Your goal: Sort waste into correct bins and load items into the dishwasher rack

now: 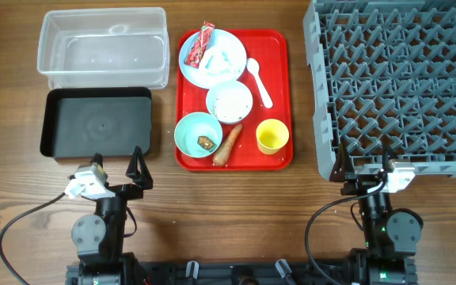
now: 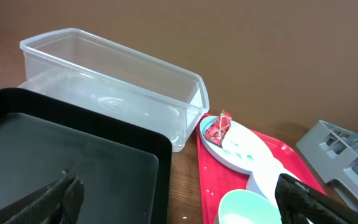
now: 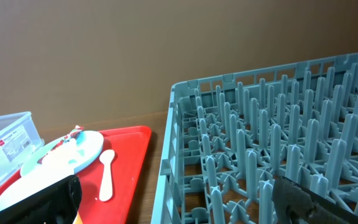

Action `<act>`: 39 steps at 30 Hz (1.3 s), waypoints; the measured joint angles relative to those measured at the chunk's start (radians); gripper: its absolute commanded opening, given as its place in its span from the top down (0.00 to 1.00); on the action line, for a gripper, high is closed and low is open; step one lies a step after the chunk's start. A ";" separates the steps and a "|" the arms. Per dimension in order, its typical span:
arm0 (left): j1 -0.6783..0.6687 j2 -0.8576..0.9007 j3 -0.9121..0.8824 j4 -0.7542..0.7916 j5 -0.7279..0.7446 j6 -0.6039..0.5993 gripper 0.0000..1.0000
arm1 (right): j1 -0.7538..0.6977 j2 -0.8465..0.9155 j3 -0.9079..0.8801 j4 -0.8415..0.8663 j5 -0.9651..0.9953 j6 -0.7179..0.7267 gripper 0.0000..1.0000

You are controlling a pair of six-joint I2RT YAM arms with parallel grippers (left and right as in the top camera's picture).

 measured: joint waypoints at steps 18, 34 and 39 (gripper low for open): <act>0.000 0.000 0.000 0.000 0.000 0.000 0.00 | 0.000 0.000 0.000 0.000 0.000 0.000 0.00; 0.000 0.000 0.000 0.004 0.001 0.000 0.00 | 0.000 0.001 0.000 0.066 0.058 -0.004 0.00; 0.000 0.001 -0.003 0.143 0.024 0.000 0.00 | 0.000 0.003 0.001 0.241 0.020 -0.018 0.00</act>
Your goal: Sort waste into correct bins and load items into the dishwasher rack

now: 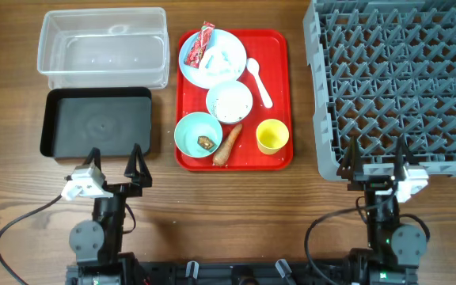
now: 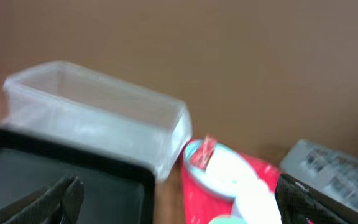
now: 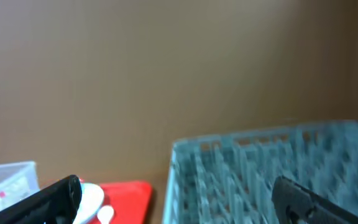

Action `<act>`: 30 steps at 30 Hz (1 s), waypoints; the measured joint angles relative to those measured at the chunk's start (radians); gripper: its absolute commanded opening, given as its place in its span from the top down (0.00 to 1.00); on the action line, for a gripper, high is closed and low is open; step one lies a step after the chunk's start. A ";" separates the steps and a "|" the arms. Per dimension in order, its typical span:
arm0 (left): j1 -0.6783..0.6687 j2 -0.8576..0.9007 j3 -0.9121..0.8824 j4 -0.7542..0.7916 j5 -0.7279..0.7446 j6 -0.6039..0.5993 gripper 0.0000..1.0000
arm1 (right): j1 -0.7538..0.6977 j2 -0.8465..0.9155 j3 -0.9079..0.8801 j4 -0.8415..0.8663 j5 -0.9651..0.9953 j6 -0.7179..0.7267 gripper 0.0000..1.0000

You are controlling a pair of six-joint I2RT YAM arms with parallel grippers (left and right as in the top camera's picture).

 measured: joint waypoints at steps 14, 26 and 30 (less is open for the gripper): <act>0.000 0.289 0.443 -0.186 0.050 0.109 0.00 | 0.000 0.386 0.483 -0.071 -0.192 -0.185 0.00; -0.146 1.527 1.840 -1.056 0.139 0.295 0.00 | 0.000 1.124 1.441 -0.945 -0.322 -0.272 0.00; -0.231 1.867 2.188 -1.144 0.134 0.315 0.00 | 0.000 1.223 1.518 -1.032 -0.323 -0.260 0.00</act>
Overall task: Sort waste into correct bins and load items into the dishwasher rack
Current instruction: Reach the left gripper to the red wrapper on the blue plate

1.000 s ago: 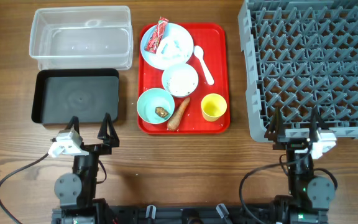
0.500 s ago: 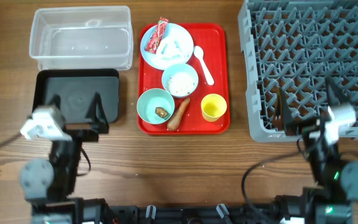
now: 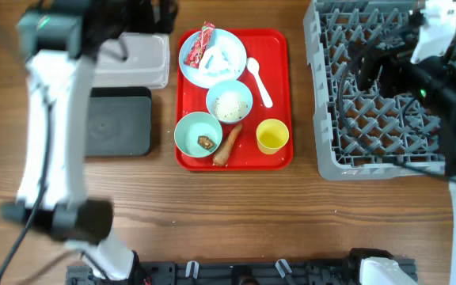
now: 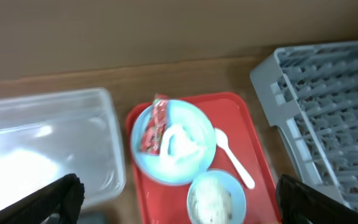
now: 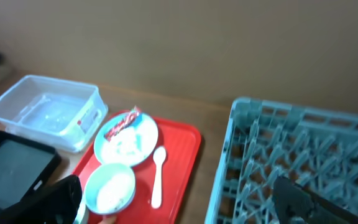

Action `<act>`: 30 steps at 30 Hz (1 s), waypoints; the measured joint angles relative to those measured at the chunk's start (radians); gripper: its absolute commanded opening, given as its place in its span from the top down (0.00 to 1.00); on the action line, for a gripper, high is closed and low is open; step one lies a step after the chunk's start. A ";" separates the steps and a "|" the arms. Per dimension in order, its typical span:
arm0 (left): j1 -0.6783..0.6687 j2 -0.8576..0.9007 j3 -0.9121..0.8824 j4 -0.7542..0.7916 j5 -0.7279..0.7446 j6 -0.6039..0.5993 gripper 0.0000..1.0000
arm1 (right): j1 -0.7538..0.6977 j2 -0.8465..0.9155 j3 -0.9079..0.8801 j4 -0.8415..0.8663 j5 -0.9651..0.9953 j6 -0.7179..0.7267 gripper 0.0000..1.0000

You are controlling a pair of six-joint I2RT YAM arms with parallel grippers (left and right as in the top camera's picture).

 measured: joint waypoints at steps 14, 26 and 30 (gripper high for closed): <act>-0.170 0.512 0.030 0.270 -0.111 0.019 0.00 | 0.000 0.185 0.002 -0.168 -0.001 0.041 0.00; -0.214 0.672 0.031 0.277 -0.321 -0.009 0.00 | 0.000 0.217 0.002 -0.209 -0.001 0.045 0.00; -0.213 0.680 0.036 0.291 -0.322 -0.013 0.49 | 0.000 0.217 0.002 -0.210 -0.001 0.045 0.00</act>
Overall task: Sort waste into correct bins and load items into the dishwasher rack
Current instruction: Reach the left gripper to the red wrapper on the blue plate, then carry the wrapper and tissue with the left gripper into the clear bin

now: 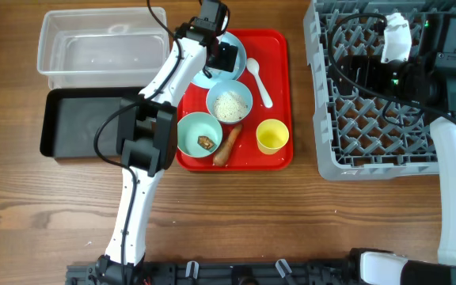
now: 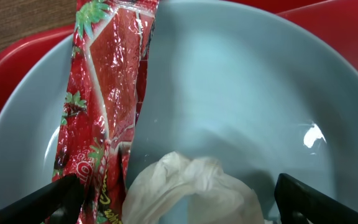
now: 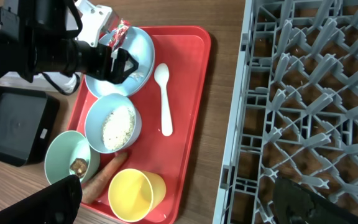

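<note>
My left gripper (image 1: 226,57) hangs open, low over the blue plate (image 2: 241,81) at the back of the red tray (image 1: 279,47). A crumpled white tissue (image 2: 191,186) lies between its fingertips (image 2: 58,196), and a red snack wrapper (image 2: 104,93) lies at the plate's left. My right gripper (image 3: 185,208) is open and empty, high over the gap between tray and grey dishwasher rack (image 1: 386,119). Also on the tray: white spoon (image 1: 259,81), blue rice bowl (image 1: 229,102), green bowl (image 1: 199,134) with a scrap, carrot (image 1: 227,145), yellow cup (image 1: 272,136).
A clear plastic bin (image 1: 101,47) stands at the back left, with a black bin (image 1: 77,123) just in front of it. The left arm reaches from the front edge across the black bin's right side and the tray's left edge.
My left gripper was high over the clear bin and tray and is now low over the blue plate, astride the tissue. The right wrist now faces down on tray and rack edge.
Both arms first sat folded at the table's front edge, grippers open, and had barely shifted at the second moment. Then both were raised high over the back of the table. Now the left is down at the blue plate and the right stays up by the rack.
</note>
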Action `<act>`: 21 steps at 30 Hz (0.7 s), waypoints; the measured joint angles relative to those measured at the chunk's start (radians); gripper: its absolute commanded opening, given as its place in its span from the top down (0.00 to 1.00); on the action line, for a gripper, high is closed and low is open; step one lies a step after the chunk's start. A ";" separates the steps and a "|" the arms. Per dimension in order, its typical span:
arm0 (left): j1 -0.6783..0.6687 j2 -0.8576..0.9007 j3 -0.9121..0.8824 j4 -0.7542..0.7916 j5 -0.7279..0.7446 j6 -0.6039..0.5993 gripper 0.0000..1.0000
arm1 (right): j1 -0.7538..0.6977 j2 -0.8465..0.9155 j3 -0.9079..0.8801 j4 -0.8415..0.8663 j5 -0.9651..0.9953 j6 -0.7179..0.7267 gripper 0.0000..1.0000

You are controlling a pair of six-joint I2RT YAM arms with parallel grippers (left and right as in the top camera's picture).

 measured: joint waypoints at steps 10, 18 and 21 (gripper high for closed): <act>0.000 0.001 0.008 -0.036 -0.001 -0.017 0.96 | 0.000 0.000 0.000 -0.001 0.000 0.000 0.00; 0.074 -0.269 0.038 -0.107 0.026 -0.122 0.96 | 0.000 0.000 0.000 0.003 0.000 0.000 0.00; 0.168 -0.431 0.089 -0.112 0.017 -0.137 0.96 | 0.000 0.000 0.000 0.003 0.000 0.000 0.00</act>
